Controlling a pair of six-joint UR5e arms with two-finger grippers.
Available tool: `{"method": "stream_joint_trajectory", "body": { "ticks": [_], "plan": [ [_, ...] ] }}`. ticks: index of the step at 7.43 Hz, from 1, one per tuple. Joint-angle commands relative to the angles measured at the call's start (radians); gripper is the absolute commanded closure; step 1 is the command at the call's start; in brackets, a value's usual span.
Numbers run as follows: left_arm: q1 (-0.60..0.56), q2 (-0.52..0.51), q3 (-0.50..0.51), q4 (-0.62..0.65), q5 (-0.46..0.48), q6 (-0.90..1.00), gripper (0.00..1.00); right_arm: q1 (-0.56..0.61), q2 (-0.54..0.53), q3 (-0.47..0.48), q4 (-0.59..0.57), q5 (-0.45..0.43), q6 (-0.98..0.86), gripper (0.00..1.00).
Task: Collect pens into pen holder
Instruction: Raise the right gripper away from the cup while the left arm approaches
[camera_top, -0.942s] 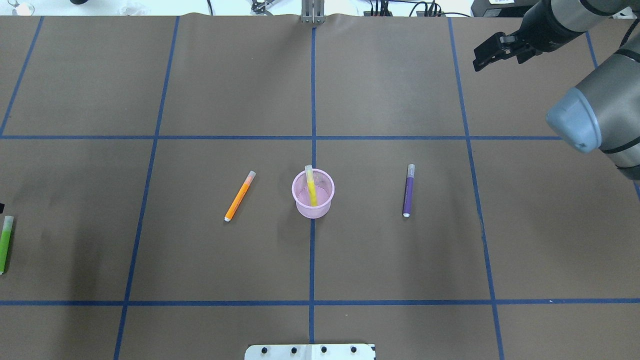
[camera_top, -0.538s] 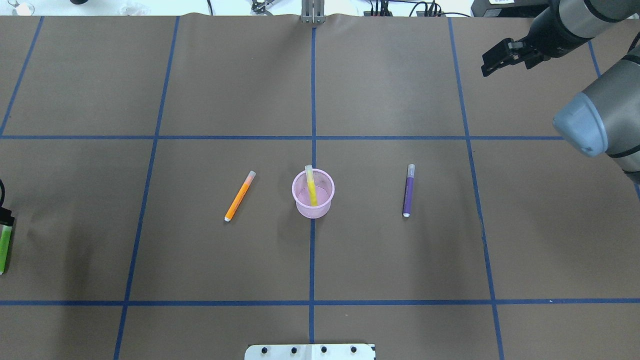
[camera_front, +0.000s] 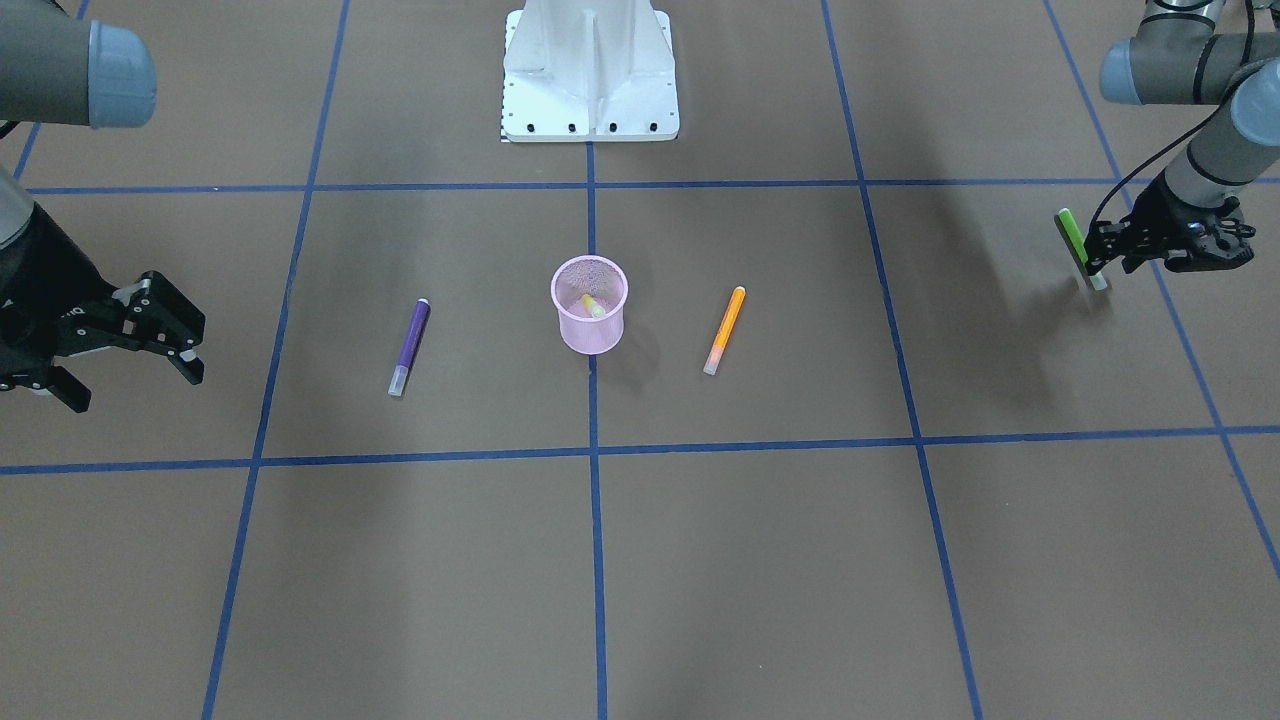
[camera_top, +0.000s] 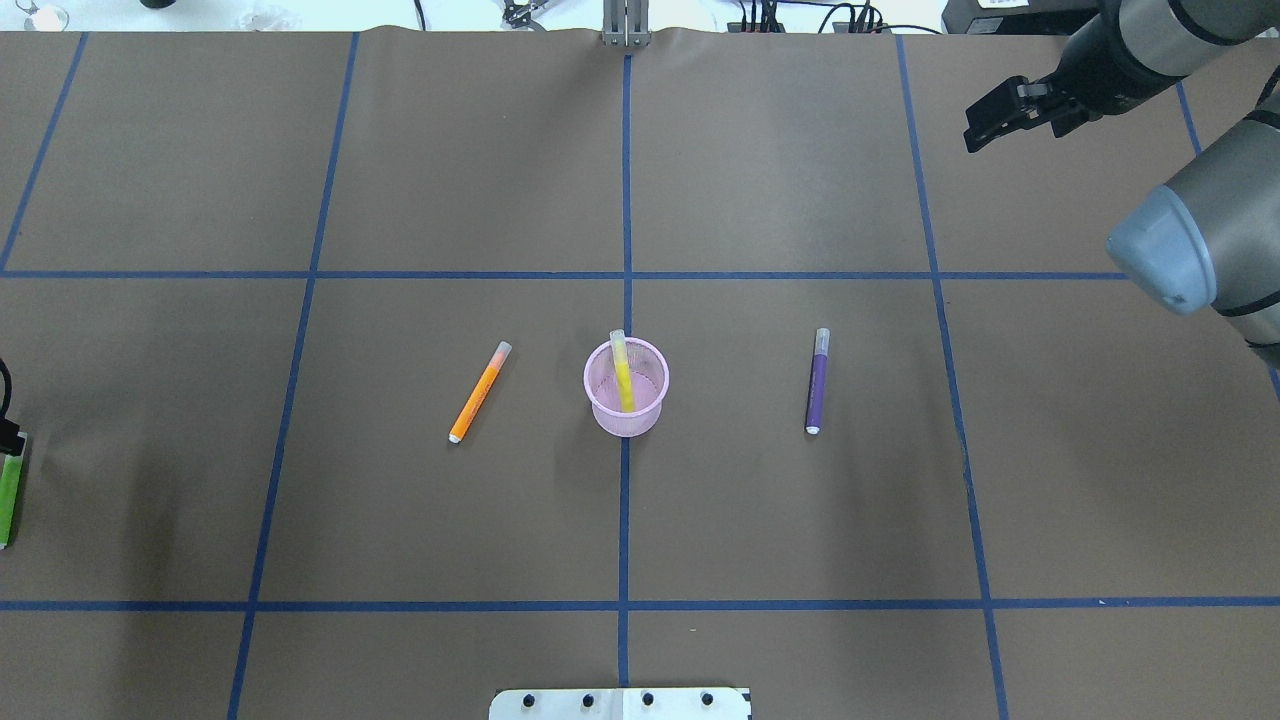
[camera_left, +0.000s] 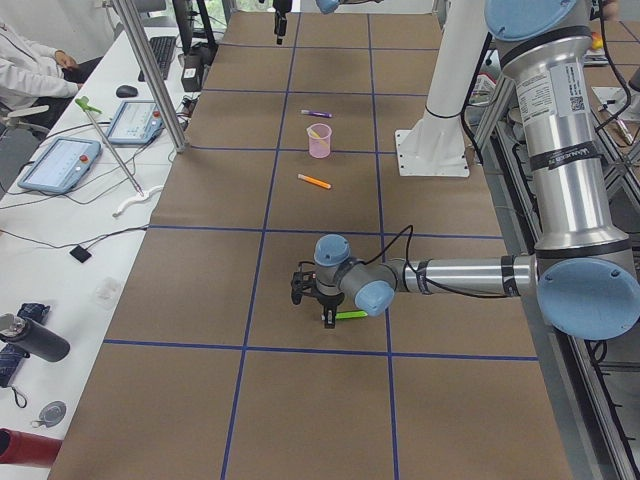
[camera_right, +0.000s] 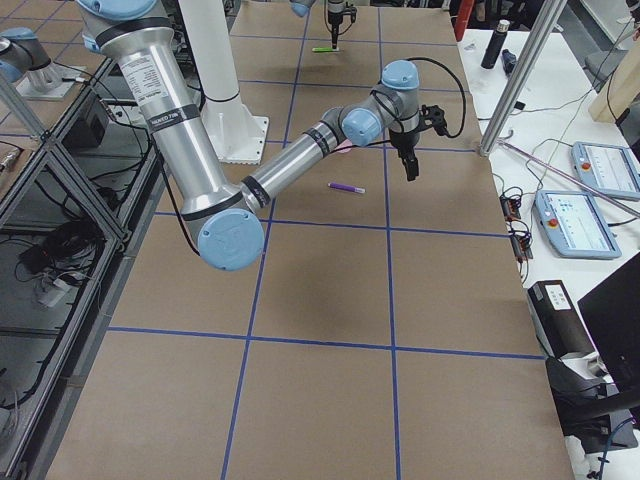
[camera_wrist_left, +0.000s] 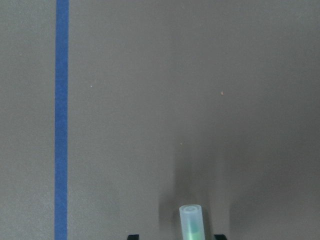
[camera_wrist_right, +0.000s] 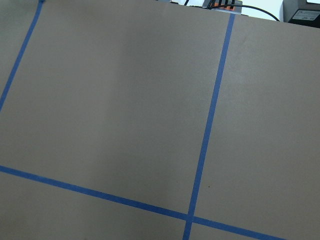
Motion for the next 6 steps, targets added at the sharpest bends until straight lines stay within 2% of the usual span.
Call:
{"method": "stream_joint_trajectory", "body": {
  "ticks": [1, 4, 5, 6],
  "plan": [
    [0.011, -0.003, 0.002, -0.004, -0.001, 0.001, 0.46, 0.0, -0.002, 0.0, 0.0, -0.002, 0.002, 0.0],
    [0.032, -0.006, 0.037, -0.057, -0.001, 0.001, 0.53, 0.002, -0.013, 0.003, 0.002, -0.004, 0.002, 0.0],
    [0.031, -0.006, 0.046, -0.082, -0.002, -0.002, 0.59, 0.0, -0.014, 0.003, 0.002, -0.004, 0.002, 0.0],
    [0.031, -0.006, 0.047, -0.085, -0.004, -0.001, 0.72, 0.002, -0.017, 0.004, 0.003, -0.004, 0.003, 0.0]
  ]
}}
